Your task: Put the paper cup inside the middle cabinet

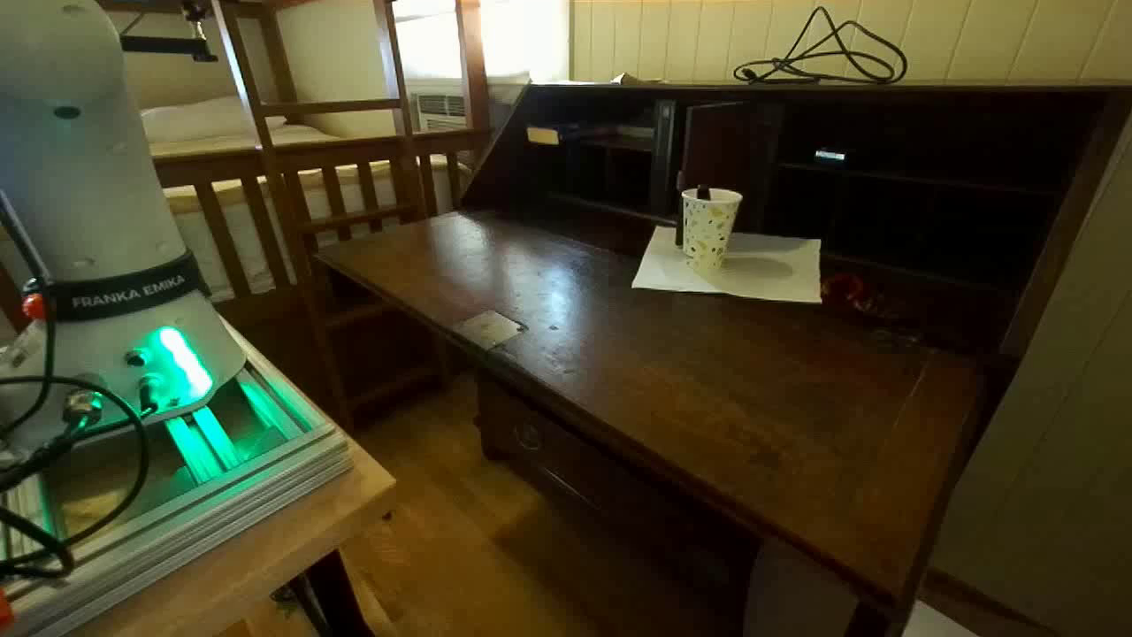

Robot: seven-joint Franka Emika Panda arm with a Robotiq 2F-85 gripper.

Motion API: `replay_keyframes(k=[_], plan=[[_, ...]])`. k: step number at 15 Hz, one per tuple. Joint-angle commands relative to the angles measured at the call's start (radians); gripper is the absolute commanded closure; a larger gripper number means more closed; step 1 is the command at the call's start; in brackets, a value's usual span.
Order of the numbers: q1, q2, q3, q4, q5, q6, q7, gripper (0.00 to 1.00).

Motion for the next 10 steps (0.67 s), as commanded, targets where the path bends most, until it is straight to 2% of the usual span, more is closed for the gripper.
replay_keyframes(k=[1, 10], plan=[[0.008, 0.002, -0.006, 0.002, -0.005, -0.002, 0.004, 0.0], [0.005, -0.009, -0.01, -0.019, -0.018, 0.021, -0.01, 0.0]])
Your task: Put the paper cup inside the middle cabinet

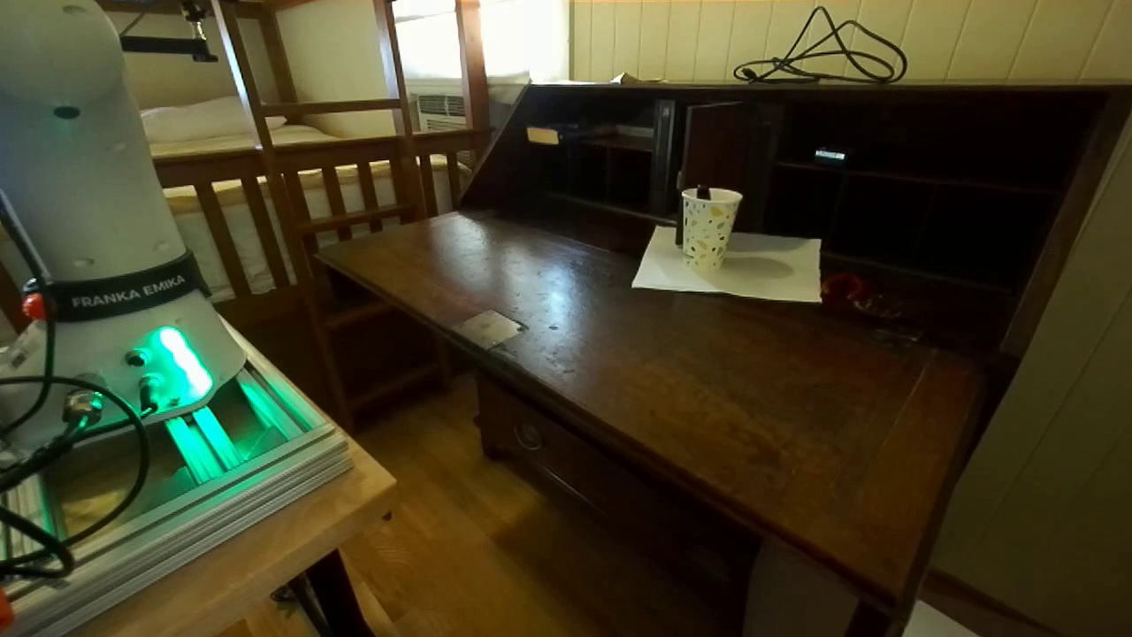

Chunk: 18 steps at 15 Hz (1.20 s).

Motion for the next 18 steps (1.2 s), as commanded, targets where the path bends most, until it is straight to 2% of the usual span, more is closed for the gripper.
replay_keyframes(k=[1, 4, 10, 11, 12, 14, 18], plan=[[0.005, -0.012, -0.026, -0.033, -0.017, 0.022, -0.034, 0.0], [0.011, -0.024, -0.102, -0.087, -0.011, 0.064, -0.184, 0.0], [-0.05, 0.019, -0.295, -0.088, -0.121, 0.054, -0.556, 0.0], [-0.073, 0.031, -0.314, -0.086, -0.154, 0.073, -0.581, 0.0], [-0.052, 0.013, -0.282, -0.091, -0.112, 0.053, -0.51, 0.0], [-0.073, 0.022, -0.319, -0.091, -0.132, 0.059, -0.567, 0.0], [-0.073, 0.026, -0.314, -0.091, -0.134, 0.062, -0.575, 0.0]])
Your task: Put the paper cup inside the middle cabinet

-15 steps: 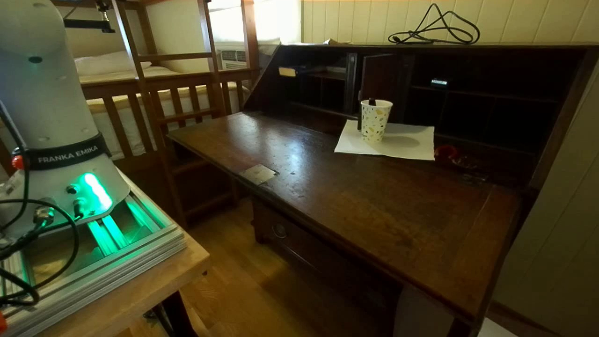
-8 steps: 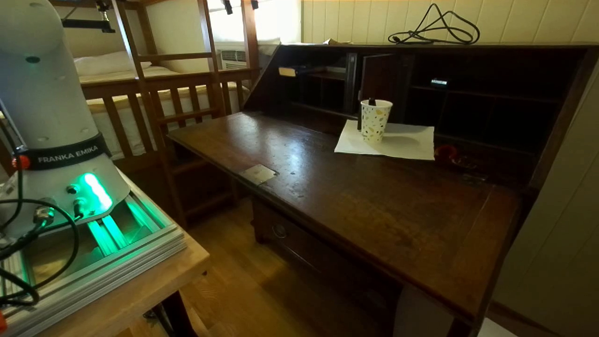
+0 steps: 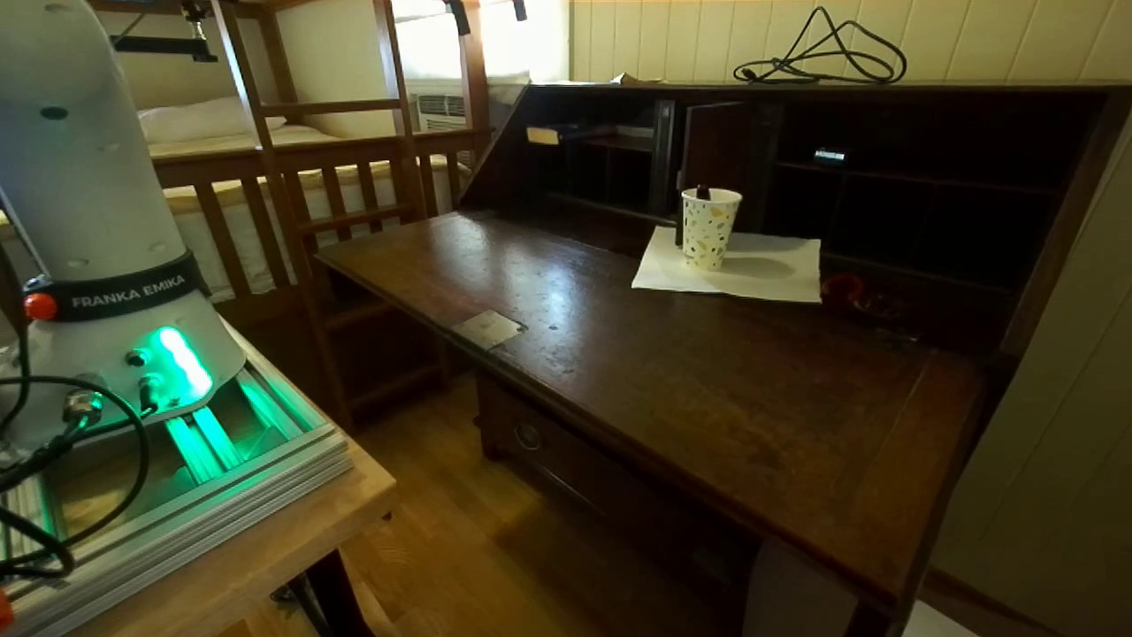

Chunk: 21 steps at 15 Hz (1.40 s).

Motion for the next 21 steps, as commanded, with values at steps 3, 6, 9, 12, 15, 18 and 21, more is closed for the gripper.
replay_keyframes(k=[3, 6, 9, 12, 15, 18, 21], plan=[[-0.001, 0.0, 0.003, 0.001, 0.001, -0.002, 0.0, 0.0], [-0.001, 0.0, 0.003, 0.001, 0.001, -0.002, 0.0, 0.0], [-0.014, 0.045, -0.044, -0.012, -0.043, 0.107, -0.103, 0.0], [0.017, 0.103, -0.173, -0.007, -0.055, 0.208, -0.355, 0.0], [0.067, 0.167, -0.318, 0.013, -0.046, 0.267, -0.601, 0.0], [0.112, 0.238, -0.433, 0.051, -0.007, 0.272, -0.855, 0.0], [0.055, 0.341, -0.425, 0.103, 0.067, 0.274, -1.052, 0.0]])
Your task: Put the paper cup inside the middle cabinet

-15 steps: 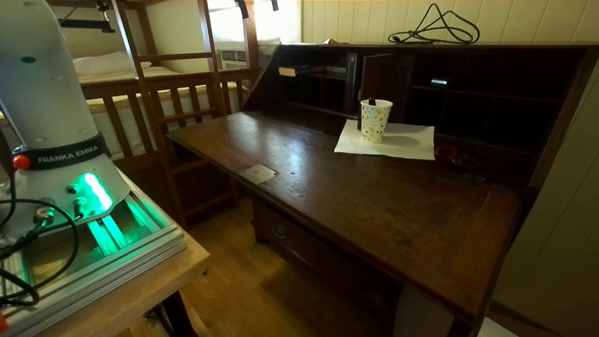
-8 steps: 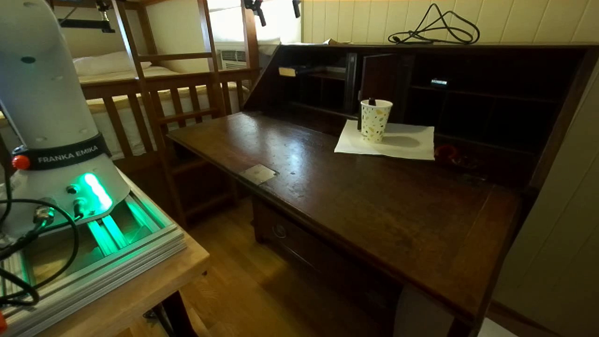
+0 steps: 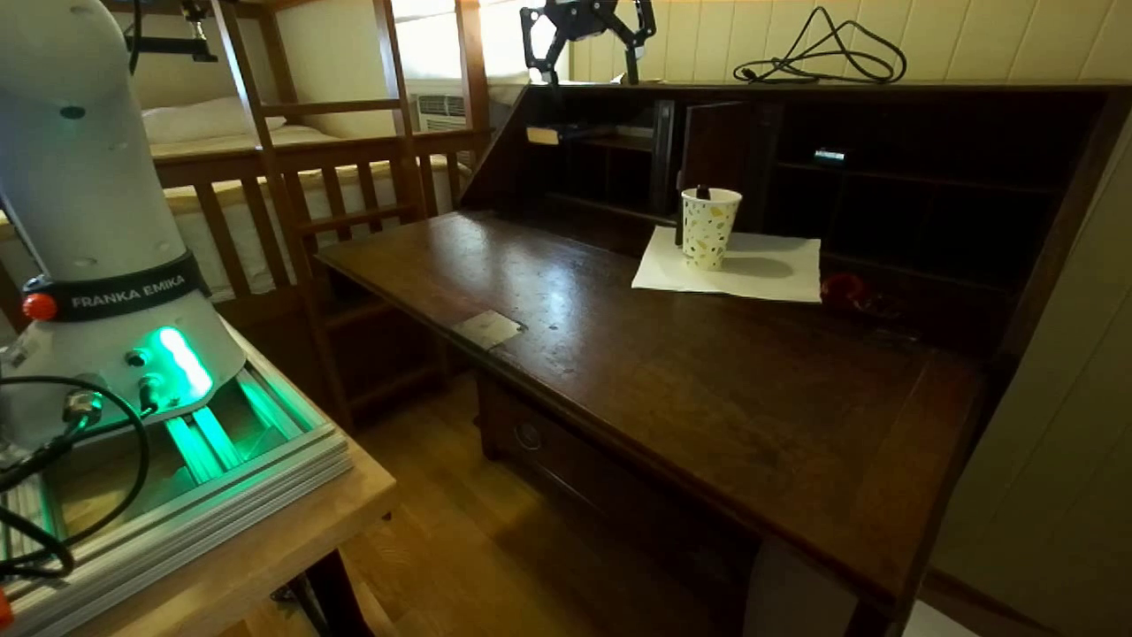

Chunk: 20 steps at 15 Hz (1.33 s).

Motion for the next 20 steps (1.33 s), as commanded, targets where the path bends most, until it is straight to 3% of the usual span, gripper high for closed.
replay_keyframes(k=[1, 2, 6, 11, 14, 20], plan=[[-0.076, 0.152, 0.039, 0.092, 0.078, 0.022, -0.142, 0.0], [-0.11, 0.067, 0.081, 0.029, 0.068, 0.005, -0.113, 0.0], [-0.146, 0.145, 0.112, 0.075, 0.068, 0.015, -0.118, 0.0], [-0.242, 0.296, 0.185, 0.116, 0.031, 0.26, -0.077, 0.0], [-0.282, 0.397, 0.226, 0.164, 0.039, 0.343, -0.093, 0.0], [-0.327, 0.54, 0.304, 0.296, -0.028, 0.324, -0.09, 0.0]])
